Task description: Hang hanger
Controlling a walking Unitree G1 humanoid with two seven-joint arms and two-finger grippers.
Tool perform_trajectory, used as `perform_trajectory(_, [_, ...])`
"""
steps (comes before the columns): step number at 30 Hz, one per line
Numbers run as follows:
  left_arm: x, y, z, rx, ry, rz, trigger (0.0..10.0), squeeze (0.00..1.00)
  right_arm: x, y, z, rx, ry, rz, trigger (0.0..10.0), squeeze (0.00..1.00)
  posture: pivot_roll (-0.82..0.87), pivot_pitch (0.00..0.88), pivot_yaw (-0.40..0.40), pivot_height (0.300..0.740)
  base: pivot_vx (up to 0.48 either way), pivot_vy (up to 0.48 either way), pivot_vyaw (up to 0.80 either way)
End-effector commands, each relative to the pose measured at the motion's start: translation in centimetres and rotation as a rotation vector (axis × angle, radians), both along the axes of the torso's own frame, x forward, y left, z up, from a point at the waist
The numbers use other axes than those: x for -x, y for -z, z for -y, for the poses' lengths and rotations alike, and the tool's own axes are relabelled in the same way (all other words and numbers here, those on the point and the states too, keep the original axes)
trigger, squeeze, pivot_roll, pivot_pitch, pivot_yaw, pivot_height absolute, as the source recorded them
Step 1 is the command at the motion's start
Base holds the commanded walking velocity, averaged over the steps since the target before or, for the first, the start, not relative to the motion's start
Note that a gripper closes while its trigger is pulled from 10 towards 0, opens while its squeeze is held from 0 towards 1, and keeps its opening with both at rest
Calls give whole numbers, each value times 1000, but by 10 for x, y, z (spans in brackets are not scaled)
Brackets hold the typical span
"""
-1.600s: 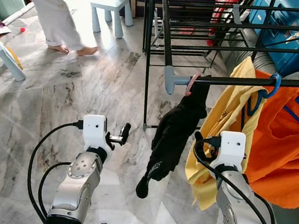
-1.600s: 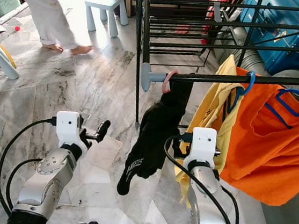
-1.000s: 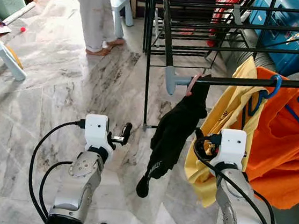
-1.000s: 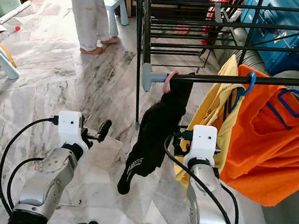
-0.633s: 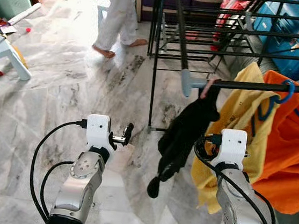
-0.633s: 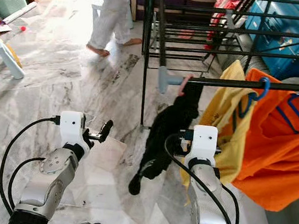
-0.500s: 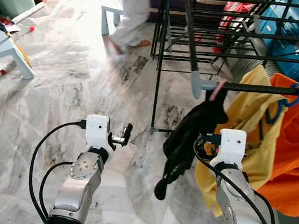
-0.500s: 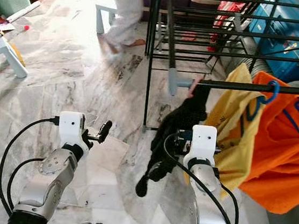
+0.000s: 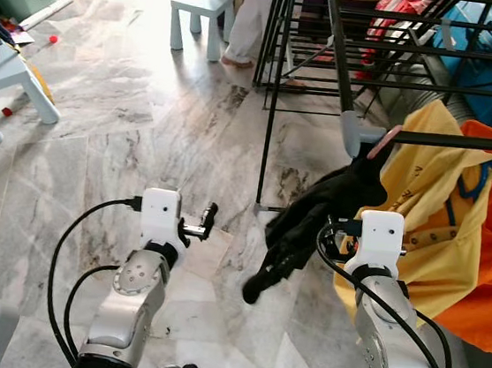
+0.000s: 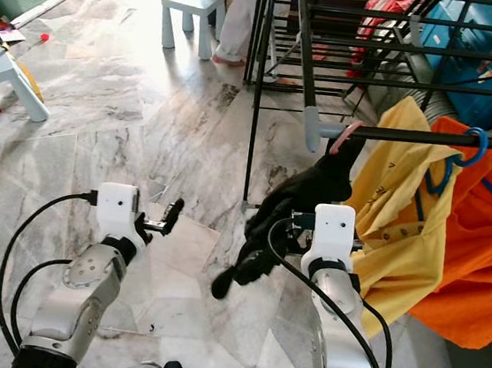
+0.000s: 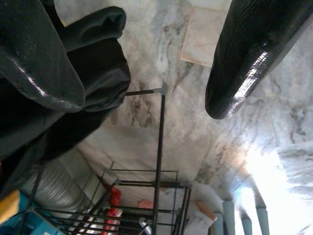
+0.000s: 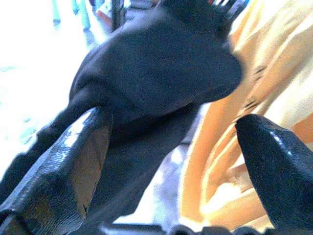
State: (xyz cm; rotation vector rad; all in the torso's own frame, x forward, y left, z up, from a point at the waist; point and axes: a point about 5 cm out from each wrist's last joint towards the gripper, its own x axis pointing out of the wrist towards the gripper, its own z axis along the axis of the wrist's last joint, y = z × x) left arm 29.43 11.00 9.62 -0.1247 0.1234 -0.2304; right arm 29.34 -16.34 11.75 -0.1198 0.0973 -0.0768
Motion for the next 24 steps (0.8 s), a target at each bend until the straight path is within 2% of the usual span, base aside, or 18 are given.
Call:
perform_trajectory(1, [2,-2,-2,-1,-3,13,10000,0,-1,-21,8,68,53,114,10000,698,-122,185,-4,740,0,0,0])
perform_trajectory(2, [2,-2,-2,-1,-2,13,10000,0,-1,-26,9,85,68,137,10000,698,-122,185,-4,740,0,0,0])
perform_trajectory(3, [2,-2,-2,-6,-1,15,10000,0,-3,-38,11,117,85,193,10000,573,-122,185,-4,740,0,0,0])
perform_trajectory(7, [1,-2,-2,-13,3,18,10000,0,-7,-50,1,99,29,221,10000,569,-126,183,-1,740,0,0,0])
perform_trajectory(8, [1,-2,-2,-14,5,19,10000,0,-8,-52,-5,94,-7,229,10000,486,-126,183,-1,740,0,0,0])
perform_trajectory(9, [0,-2,-1,-14,8,19,10000,0,-8,-55,-17,92,-71,242,10000,447,-127,184,-1,740,0,0,0])
perform_trajectory(10, [0,-2,-1,-13,8,19,10000,0,-7,-54,-26,77,-123,236,10000,337,-127,184,-1,740,0,0,0])
perform_trajectory(11, [0,-2,-1,-14,8,19,10000,0,-6,-53,-29,70,-137,232,10000,337,-127,184,-1,740,0,0,0])
perform_trajectory(12, [0,-2,0,-14,8,18,10000,0,-6,-51,-31,59,-146,217,10000,149,-128,185,-4,740,0,0,0])
perform_trajectory(13, [1,-1,0,-14,8,16,10000,0,-4,-43,-33,34,-142,176,10000,27,-127,186,-4,740,0,0,0])
perform_trajectory(15, [1,0,0,-16,8,13,10000,0,-2,-33,-29,50,-118,131,10000,0,-125,186,-5,740,0,0,0])
perform_trajectory(17, [1,1,-1,-19,9,11,10000,0,-1,-27,-15,95,-40,95,10000,0,-125,187,-6,740,0,0,0])
perform_trajectory(19, [1,1,-1,-19,8,10,10000,0,-1,-26,-9,117,-8,85,10000,0,-126,187,-5,740,0,0,0])
perform_trajectory(20, [1,1,-1,-18,11,6,10000,0,-2,-22,0,107,36,57,10000,0,-130,188,-4,740,0,0,0])
perform_trajectory(24, [2,3,2,-12,32,-3,10000,0,-3,-11,11,53,93,-18,10000,0,-130,188,-4,740,0,0,0])
